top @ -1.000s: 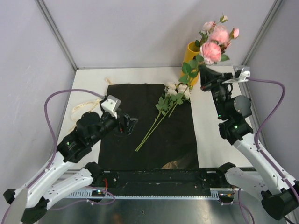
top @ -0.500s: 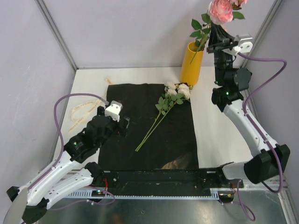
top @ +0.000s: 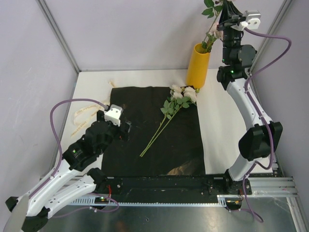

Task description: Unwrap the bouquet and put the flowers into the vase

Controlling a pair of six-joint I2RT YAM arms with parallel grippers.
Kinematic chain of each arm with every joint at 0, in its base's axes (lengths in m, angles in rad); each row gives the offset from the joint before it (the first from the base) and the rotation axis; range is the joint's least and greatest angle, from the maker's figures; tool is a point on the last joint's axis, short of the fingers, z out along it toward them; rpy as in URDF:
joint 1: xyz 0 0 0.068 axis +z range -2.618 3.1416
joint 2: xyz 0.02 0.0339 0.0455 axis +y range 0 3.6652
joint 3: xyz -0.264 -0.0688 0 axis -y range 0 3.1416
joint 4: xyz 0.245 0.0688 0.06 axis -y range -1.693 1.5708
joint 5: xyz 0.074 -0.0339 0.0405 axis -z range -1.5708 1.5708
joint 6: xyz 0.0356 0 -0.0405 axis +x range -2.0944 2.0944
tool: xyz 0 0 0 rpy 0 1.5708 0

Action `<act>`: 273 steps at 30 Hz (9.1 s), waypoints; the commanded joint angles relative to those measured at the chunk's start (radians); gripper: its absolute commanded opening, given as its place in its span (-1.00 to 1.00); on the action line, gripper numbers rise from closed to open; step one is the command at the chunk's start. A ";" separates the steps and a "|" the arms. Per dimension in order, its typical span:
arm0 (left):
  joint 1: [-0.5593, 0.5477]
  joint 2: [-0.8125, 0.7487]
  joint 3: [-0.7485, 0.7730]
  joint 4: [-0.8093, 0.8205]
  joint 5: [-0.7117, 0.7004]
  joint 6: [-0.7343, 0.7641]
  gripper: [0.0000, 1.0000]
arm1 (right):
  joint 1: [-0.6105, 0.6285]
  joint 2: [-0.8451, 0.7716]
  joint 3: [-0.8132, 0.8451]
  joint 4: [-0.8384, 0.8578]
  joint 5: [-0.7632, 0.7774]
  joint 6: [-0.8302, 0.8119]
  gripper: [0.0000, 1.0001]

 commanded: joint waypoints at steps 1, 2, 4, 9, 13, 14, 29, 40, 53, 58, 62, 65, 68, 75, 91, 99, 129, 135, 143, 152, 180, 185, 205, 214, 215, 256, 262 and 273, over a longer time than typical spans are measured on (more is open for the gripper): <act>0.001 -0.003 0.002 0.023 -0.028 0.023 0.99 | -0.015 0.075 0.089 -0.010 -0.001 0.030 -1.00; 0.001 -0.005 0.002 0.023 -0.031 0.023 0.99 | -0.016 0.089 0.092 -0.023 0.003 0.034 -1.00; 0.001 -0.008 -0.001 0.022 -0.036 0.024 0.99 | -0.017 0.113 0.090 -0.047 0.008 0.037 -1.00; 0.000 -0.009 -0.001 0.023 -0.026 0.023 0.99 | -0.017 0.162 0.050 -0.089 0.020 0.038 -1.00; 0.001 -0.005 0.001 0.023 -0.024 0.023 0.99 | -0.017 0.183 0.014 -0.135 0.059 0.038 -1.00; 0.000 -0.005 0.001 0.023 -0.027 0.023 0.99 | -0.017 0.182 0.007 -0.158 0.062 0.047 -1.00; 0.000 0.004 -0.002 0.024 -0.045 0.023 0.99 | 0.000 -0.035 -0.143 -0.663 0.228 0.328 0.20; 0.001 0.004 -0.005 0.023 -0.051 0.024 0.99 | 0.030 -0.347 -0.363 -0.984 0.099 0.656 0.37; 0.001 0.017 0.000 0.023 -0.040 0.022 0.99 | 0.211 -0.569 -0.869 -0.872 0.037 0.951 0.19; 0.000 0.017 -0.001 0.023 -0.040 0.023 0.99 | 0.318 -0.485 -1.021 -0.651 0.050 0.959 0.08; 0.001 0.018 -0.002 0.023 -0.040 0.020 0.99 | 0.355 -0.384 -1.078 -0.460 -0.002 0.958 0.04; 0.001 0.013 -0.004 0.023 -0.038 0.018 0.99 | 0.357 -0.302 -1.084 -0.359 -0.048 0.965 0.04; 0.001 0.013 -0.005 0.023 -0.034 0.015 0.99 | 0.348 -0.222 -1.084 -0.291 -0.088 1.005 0.04; 0.000 0.016 -0.004 0.022 -0.031 0.017 0.99 | 0.341 -0.067 -1.084 -0.169 -0.143 1.078 -0.02; 0.000 0.016 -0.005 0.023 -0.031 0.018 0.99 | 0.334 0.112 -1.086 -0.115 -0.131 1.171 -0.10; 0.001 0.013 -0.005 0.023 -0.031 0.018 0.99 | 0.335 0.171 -1.087 -0.067 -0.134 1.187 -0.13; 0.000 0.018 -0.007 0.023 -0.032 0.017 0.99 | 0.274 -0.035 -1.147 -0.106 -0.084 1.097 -1.00; 0.001 0.020 -0.006 0.022 -0.028 0.017 0.99 | 0.290 -0.296 -1.146 -0.307 0.076 0.964 -1.00; 0.000 0.026 -0.002 0.024 -0.024 0.019 0.99 | 0.323 -0.595 -1.055 -0.395 0.262 0.666 -1.00; 0.000 0.022 -0.004 0.023 -0.022 0.018 0.99 | 0.343 -0.556 -0.785 -0.247 0.247 0.171 -1.00; 0.000 0.011 -0.008 0.024 -0.036 0.025 0.99 | 0.101 -0.013 -0.034 -0.103 0.064 -0.122 -1.00; 0.001 0.015 -0.007 0.023 -0.031 0.024 0.99 | 0.082 0.053 0.003 -0.107 0.059 -0.139 -1.00; 0.001 0.016 -0.007 0.022 -0.024 0.024 0.99 | 0.123 0.102 -0.129 -0.312 0.266 -0.085 -0.97; 0.000 0.017 -0.007 0.023 -0.012 0.024 0.99 | 0.135 0.038 -0.210 -0.501 0.351 0.054 -0.44; 0.000 0.017 -0.008 0.023 -0.014 0.024 0.99 | 0.140 0.017 -0.220 -0.523 0.336 0.063 -0.36; 0.001 0.019 -0.008 0.023 -0.004 0.021 0.99 | 0.372 -0.139 -0.977 -0.507 0.089 1.240 0.22; 0.001 0.020 -0.008 0.024 0.000 0.021 0.99 | 0.397 -0.006 -0.915 -0.467 0.084 1.250 0.17; 0.001 0.018 -0.008 0.024 -0.005 0.020 0.99 | 0.412 0.154 -0.893 -0.334 0.072 1.205 0.09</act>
